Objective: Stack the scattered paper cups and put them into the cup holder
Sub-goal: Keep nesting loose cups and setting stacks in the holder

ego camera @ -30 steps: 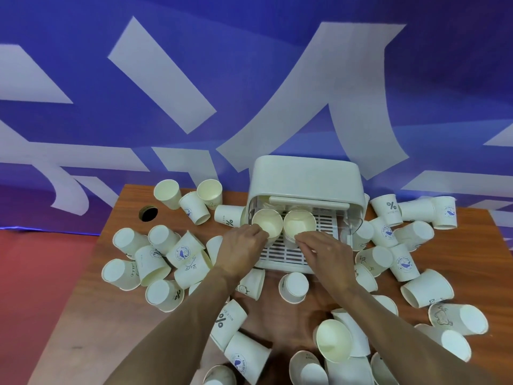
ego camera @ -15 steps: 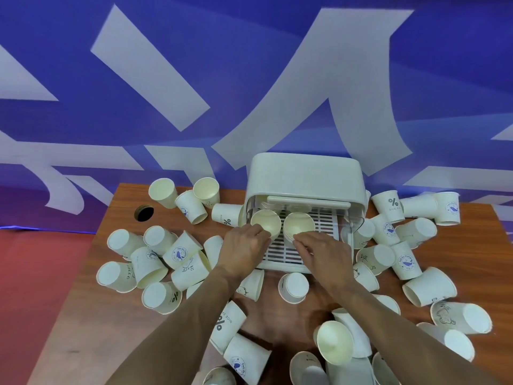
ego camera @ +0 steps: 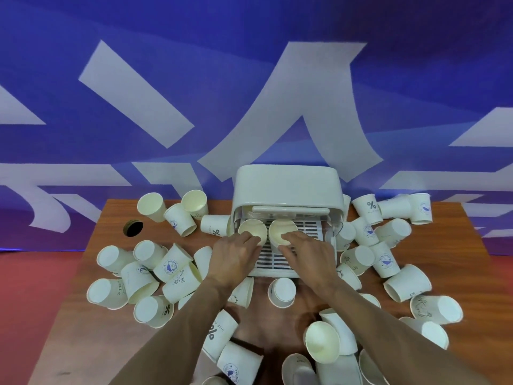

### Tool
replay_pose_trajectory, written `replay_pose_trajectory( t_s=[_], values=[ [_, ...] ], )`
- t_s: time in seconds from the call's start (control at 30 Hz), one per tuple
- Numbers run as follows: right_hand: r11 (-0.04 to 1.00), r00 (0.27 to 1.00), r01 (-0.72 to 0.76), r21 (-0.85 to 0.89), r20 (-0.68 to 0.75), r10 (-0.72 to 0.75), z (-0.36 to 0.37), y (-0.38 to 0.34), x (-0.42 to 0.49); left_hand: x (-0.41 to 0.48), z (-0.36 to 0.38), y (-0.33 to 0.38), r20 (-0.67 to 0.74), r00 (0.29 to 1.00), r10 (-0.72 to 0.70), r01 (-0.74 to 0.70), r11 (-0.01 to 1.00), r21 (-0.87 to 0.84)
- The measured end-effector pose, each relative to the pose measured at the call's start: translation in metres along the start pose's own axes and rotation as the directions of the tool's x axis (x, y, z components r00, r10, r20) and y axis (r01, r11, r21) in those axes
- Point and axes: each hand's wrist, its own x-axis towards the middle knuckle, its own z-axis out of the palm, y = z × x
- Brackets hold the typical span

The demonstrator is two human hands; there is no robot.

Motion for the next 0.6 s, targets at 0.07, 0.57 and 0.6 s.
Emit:
replay_pose_trajectory(
  t_s=[0.07, 0.57, 0.6],
  values=[
    [0.999, 0.999, -0.004, -0.032, -0.051, 0.002, -0.018, 0.005, -0.011, 0.001, -0.009, 0.007, -0.039, 0.996, 0.079, -0.079, 0.997, -0.002],
    [0.848, 0.889, -0.429, -0.310, 0.022, 0.458, -0.189, 0.150, -0.170, 0.081, -0.054, 0.173, 0.128, 0.850, 0.511, -0.520, 0.853, 0.050],
    [0.845, 0.883, -0.434, -0.312, 0.036, 0.467, -0.195, 0.156, -0.179, 0.084, -0.053, 0.185, 0.136, 0.837, 0.530, -0.541, 0.839, 0.058]
  ],
)
